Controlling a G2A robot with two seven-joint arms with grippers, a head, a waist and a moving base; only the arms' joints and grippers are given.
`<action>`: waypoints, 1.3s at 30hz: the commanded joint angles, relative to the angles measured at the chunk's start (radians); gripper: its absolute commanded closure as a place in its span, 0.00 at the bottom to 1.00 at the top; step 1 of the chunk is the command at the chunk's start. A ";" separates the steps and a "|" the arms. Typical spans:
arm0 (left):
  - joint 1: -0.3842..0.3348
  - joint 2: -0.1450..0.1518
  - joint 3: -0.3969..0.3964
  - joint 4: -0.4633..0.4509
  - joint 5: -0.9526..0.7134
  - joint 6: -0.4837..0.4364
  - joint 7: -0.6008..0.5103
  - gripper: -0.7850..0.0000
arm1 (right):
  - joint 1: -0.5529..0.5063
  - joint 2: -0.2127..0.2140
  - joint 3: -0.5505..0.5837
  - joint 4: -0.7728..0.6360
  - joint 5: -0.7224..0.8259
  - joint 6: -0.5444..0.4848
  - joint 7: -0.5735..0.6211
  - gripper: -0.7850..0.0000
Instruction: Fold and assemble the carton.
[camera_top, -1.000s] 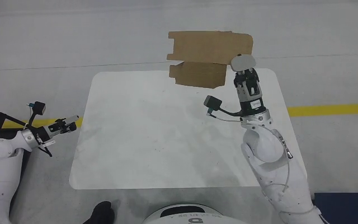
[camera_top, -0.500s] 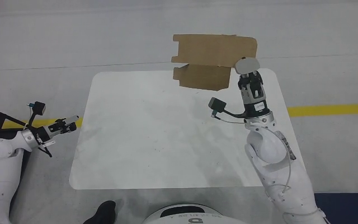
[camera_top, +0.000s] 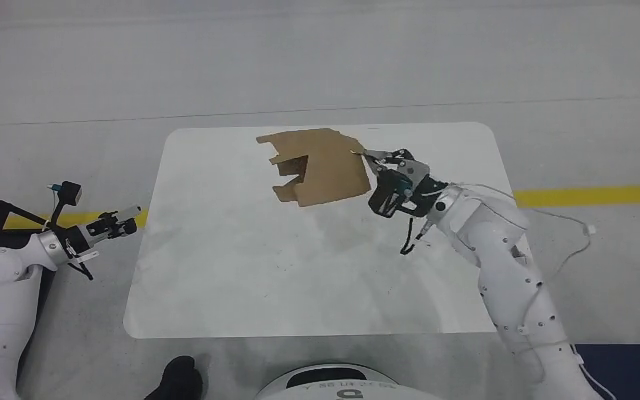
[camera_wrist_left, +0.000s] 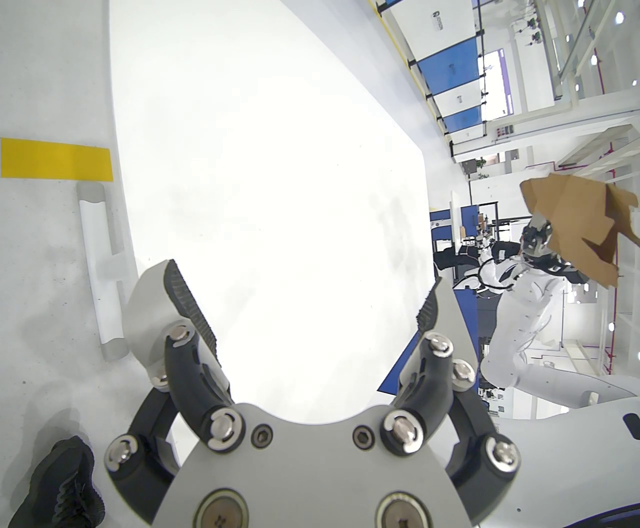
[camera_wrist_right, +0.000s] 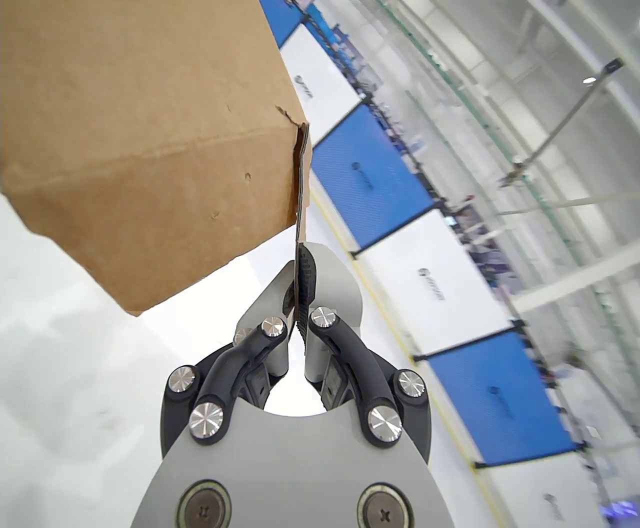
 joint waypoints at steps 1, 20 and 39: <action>0.000 0.000 0.000 0.000 0.000 0.000 0.000 0.00 | 0.011 -0.004 -0.004 0.047 0.218 -0.108 0.046 1.00; 0.000 0.000 0.000 0.000 0.000 0.000 0.000 0.00 | 0.168 0.007 -0.104 0.291 1.205 -0.313 0.290 1.00; 0.000 0.000 0.000 0.000 0.000 0.000 0.000 0.00 | 0.196 0.020 -0.046 0.239 1.267 -0.265 0.325 1.00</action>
